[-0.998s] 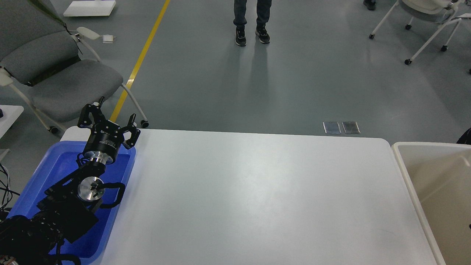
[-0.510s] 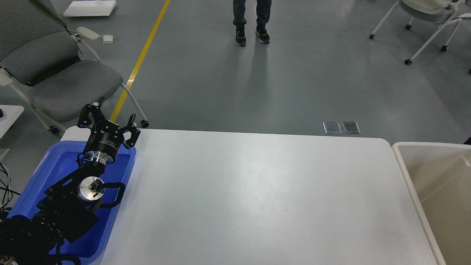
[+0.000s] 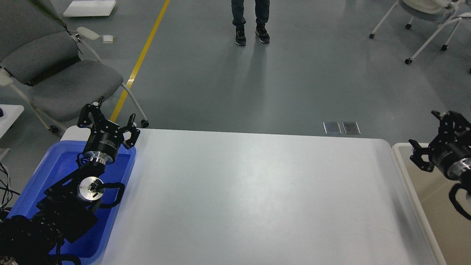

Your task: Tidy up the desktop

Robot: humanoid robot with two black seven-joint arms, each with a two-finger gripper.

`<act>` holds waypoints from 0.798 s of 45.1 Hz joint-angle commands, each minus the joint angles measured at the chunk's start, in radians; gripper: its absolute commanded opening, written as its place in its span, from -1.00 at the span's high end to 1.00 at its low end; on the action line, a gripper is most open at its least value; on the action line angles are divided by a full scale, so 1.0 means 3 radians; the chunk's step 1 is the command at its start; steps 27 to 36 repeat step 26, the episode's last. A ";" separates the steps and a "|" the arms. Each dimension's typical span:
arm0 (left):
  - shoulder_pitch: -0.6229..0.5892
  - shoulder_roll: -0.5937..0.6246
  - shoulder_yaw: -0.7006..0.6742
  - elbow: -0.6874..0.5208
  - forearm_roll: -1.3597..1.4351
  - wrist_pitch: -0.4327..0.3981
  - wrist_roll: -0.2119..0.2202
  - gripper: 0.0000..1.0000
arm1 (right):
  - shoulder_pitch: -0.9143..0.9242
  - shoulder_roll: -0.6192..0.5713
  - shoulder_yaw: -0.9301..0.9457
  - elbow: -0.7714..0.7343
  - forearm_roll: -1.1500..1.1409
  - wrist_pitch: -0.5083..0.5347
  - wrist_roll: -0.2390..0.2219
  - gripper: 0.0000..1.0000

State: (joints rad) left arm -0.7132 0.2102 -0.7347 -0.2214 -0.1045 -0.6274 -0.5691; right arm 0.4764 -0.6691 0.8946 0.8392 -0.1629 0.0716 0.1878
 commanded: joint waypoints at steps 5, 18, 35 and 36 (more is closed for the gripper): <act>0.0000 0.0000 0.0005 0.0002 0.0000 0.0000 0.0000 -1.00 | -0.0534 0.0542 0.0500 0.0644 -0.0367 0.0037 0.0627 -1.00; 0.0000 0.0000 0.0000 0.0002 0.0000 0.0000 0.0000 -1.00 | -0.0540 0.0890 0.0577 0.0532 -0.0505 -0.0019 0.0795 -1.00; 0.0000 0.0000 0.0000 0.0002 0.0000 0.0000 0.0000 -1.00 | -0.0519 0.0901 0.0541 0.0532 -0.0515 -0.0024 0.0836 -1.00; 0.0000 0.0000 0.0000 0.0002 0.0000 0.0000 0.0000 -1.00 | -0.0519 0.0901 0.0541 0.0532 -0.0515 -0.0024 0.0836 -1.00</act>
